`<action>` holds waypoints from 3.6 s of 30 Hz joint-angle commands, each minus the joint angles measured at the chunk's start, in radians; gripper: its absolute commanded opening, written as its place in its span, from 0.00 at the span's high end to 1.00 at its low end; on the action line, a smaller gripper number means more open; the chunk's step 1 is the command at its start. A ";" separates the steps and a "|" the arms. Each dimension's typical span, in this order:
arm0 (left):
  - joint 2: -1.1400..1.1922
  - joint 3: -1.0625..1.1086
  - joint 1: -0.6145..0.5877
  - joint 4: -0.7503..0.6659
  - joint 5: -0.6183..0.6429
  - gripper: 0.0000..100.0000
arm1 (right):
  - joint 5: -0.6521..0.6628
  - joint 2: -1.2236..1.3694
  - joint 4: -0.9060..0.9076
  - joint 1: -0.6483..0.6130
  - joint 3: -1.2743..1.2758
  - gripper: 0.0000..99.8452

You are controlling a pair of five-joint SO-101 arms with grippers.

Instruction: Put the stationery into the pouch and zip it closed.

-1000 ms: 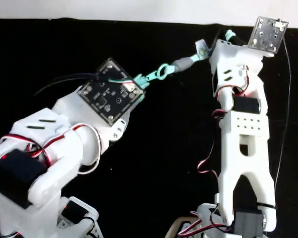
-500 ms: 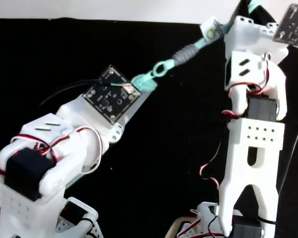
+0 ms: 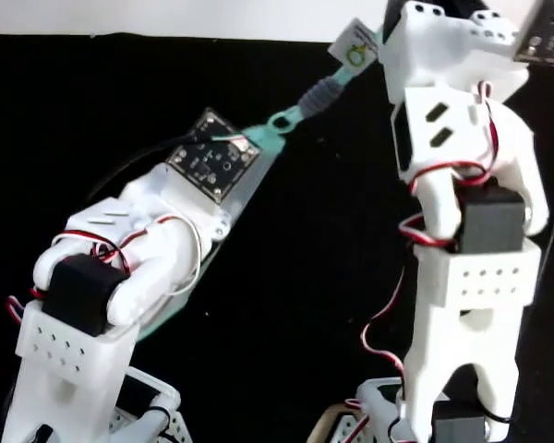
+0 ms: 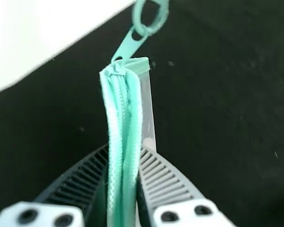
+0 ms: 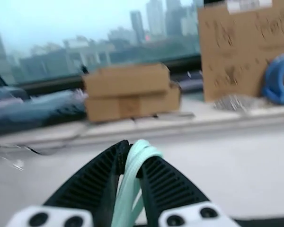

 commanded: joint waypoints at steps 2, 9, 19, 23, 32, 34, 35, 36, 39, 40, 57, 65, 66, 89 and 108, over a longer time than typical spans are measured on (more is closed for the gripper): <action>-0.016 0.002 -0.058 -0.072 0.006 0.99 | -0.006 -0.031 0.035 -0.028 -0.136 0.99; -0.016 0.160 -0.074 -0.216 0.003 0.99 | -0.005 -0.031 0.035 -0.044 -0.220 0.99; -0.024 0.412 -0.076 -0.324 0.002 0.99 | -0.003 0.051 0.113 -0.162 -0.332 0.99; -0.024 0.398 -0.076 -0.322 0.002 0.98 | -0.002 0.108 0.134 -0.211 -0.335 0.99; -0.024 0.288 -0.173 -0.169 0.002 0.78 | 0.097 0.174 0.134 -0.303 -0.338 0.99; -0.024 0.262 -0.171 -0.138 0.003 0.78 | 0.098 0.177 0.134 -0.314 -0.340 0.99; -0.024 0.248 -0.171 -0.127 0.003 0.78 | 0.098 0.177 0.134 -0.320 -0.340 0.99; -0.024 0.234 -0.171 -0.120 0.006 0.78 | 0.098 0.177 0.134 -0.325 -0.340 0.99; -0.022 0.182 -0.171 -0.086 0.008 0.78 | 0.100 0.179 0.134 -0.328 -0.340 0.99; -0.019 0.160 -0.171 -0.071 0.008 0.78 | 0.100 0.179 0.134 -0.328 -0.340 0.99; -0.024 0.039 -0.176 0.037 0.003 0.84 | 0.100 0.179 0.134 -0.326 -0.338 0.99; -0.027 0.030 -0.177 0.169 -0.089 0.99 | 0.101 0.179 0.134 -0.286 -0.338 0.99; -0.033 0.030 -0.177 0.187 -0.091 0.99 | 0.101 0.179 0.134 -0.269 -0.335 0.99; -0.341 -0.101 -0.260 0.356 -0.083 0.99 | 0.095 0.378 0.133 0.108 -0.332 0.99; -0.346 -0.033 -0.262 0.285 -0.038 0.99 | 0.095 0.320 0.150 0.073 -0.530 0.99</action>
